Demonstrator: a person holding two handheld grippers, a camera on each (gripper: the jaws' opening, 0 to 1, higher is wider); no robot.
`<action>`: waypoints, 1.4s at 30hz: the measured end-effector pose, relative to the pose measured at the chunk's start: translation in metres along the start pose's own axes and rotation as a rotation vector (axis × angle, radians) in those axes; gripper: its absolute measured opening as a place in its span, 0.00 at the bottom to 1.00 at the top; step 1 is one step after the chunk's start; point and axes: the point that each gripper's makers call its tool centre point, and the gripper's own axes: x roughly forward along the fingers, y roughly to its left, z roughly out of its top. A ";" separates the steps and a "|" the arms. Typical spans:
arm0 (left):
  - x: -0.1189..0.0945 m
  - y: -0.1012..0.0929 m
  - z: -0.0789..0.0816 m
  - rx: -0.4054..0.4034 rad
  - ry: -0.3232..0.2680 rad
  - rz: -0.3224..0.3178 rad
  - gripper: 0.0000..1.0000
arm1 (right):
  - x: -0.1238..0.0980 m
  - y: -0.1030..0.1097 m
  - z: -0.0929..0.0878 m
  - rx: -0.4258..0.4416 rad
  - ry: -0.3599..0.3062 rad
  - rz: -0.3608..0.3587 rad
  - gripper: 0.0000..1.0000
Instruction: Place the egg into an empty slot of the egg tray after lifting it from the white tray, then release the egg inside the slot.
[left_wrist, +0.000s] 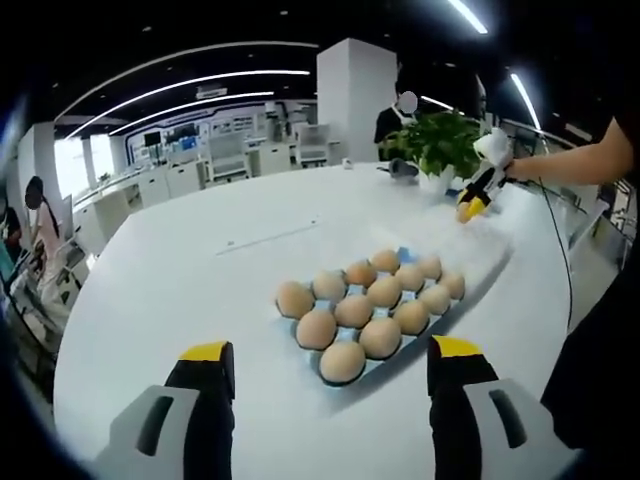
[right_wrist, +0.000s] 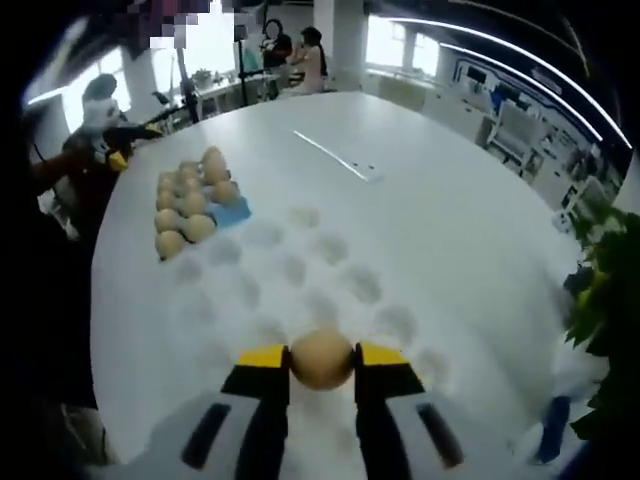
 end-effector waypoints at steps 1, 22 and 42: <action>0.000 0.000 0.000 0.000 -0.001 -0.001 0.80 | 0.002 0.001 0.002 -0.003 -0.003 0.010 0.24; -0.008 0.004 -0.002 0.001 0.000 0.027 0.80 | 0.047 0.039 0.058 -0.120 -0.043 0.147 0.24; -0.012 0.009 -0.002 -0.006 0.002 0.029 0.79 | 0.087 0.081 0.103 -0.205 -0.065 0.255 0.24</action>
